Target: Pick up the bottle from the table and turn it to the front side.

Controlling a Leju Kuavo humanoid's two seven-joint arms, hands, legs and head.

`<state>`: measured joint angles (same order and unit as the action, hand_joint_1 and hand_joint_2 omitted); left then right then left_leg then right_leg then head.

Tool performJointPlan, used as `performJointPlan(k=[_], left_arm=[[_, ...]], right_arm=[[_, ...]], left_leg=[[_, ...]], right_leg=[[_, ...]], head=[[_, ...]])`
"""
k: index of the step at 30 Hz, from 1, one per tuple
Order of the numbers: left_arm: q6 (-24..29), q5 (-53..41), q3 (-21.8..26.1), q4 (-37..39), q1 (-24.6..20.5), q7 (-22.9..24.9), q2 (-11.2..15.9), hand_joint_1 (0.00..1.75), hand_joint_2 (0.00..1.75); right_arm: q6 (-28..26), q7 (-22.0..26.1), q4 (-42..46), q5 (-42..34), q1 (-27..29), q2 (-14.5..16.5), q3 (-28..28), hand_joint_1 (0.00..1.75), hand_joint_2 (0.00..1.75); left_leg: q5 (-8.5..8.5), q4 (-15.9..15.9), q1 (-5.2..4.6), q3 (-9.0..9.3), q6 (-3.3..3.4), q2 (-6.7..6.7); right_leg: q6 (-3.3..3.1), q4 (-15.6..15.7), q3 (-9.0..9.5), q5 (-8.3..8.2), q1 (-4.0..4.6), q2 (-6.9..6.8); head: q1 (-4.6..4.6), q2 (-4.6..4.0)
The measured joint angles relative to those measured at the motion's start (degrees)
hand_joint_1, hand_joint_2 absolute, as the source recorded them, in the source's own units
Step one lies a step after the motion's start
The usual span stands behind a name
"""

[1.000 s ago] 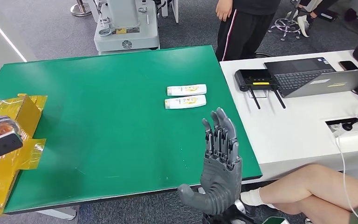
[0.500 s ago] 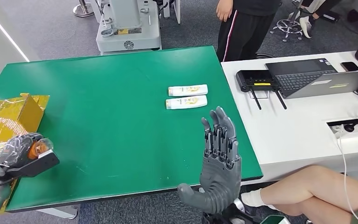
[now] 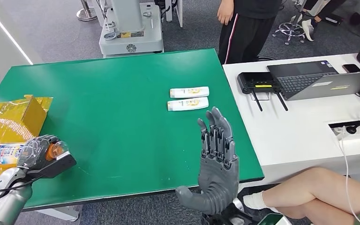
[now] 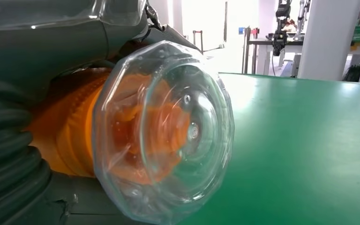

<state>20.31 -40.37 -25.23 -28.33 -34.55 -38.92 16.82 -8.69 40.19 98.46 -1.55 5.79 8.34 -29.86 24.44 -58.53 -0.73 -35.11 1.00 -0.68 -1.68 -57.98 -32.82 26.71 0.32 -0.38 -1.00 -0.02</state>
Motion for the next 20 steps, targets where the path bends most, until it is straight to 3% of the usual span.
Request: performJointPlan(k=[11,12,15,16,20], left_arm=[[-0.29,-1.53,0.4,2.56,-0.92,3.27,-1.24,1.75,1.75],[-0.3,-1.62,0.4,2.71,-1.0,3.43,-1.33,1.67,1.75],[-0.61,-1.78,0.4,3.18,-1.17,3.86,-1.56,0.36,1.75],[-1.04,-1.83,0.42,3.42,-1.18,4.18,-1.68,0.0,1.75],[-3.17,-2.18,0.55,4.4,-0.91,5.6,-2.12,0.0,1.75]], right_arm=[[1.03,0.0,-1.27,0.09,-0.77,0.71,0.54,0.0,1.75],[1.05,0.0,-1.27,0.09,-0.77,0.78,0.63,0.0,1.75],[1.1,0.0,-1.27,0.13,-0.77,0.94,0.84,0.0,1.75],[1.15,0.0,-1.27,0.16,-0.77,0.98,0.89,0.0,1.75],[1.7,0.0,-1.27,0.32,-0.72,1.12,1.04,0.0,1.75]], left_leg=[[0.05,0.3,-0.23,0.55,-0.06,0.04],[0.05,0.34,-0.25,0.59,-0.06,0.05],[0.05,0.43,-0.32,0.67,-0.08,0.05],[0.07,0.46,-0.32,0.68,-0.1,0.06],[0.11,0.48,-0.31,0.71,-0.17,0.15]], right_leg=[[-0.09,0.0,0.35,0.11,-0.22,0.04],[-0.1,0.0,0.35,0.11,-0.25,0.05],[-0.13,0.0,0.37,0.13,-0.32,0.06],[-0.14,0.0,0.37,0.14,-0.33,0.07],[-0.16,0.0,0.36,0.15,-0.32,0.21]], head=[[-0.01,0.0],[0.0,0.0],[0.01,0.0],[0.0,0.0],[0.0,0.0]])
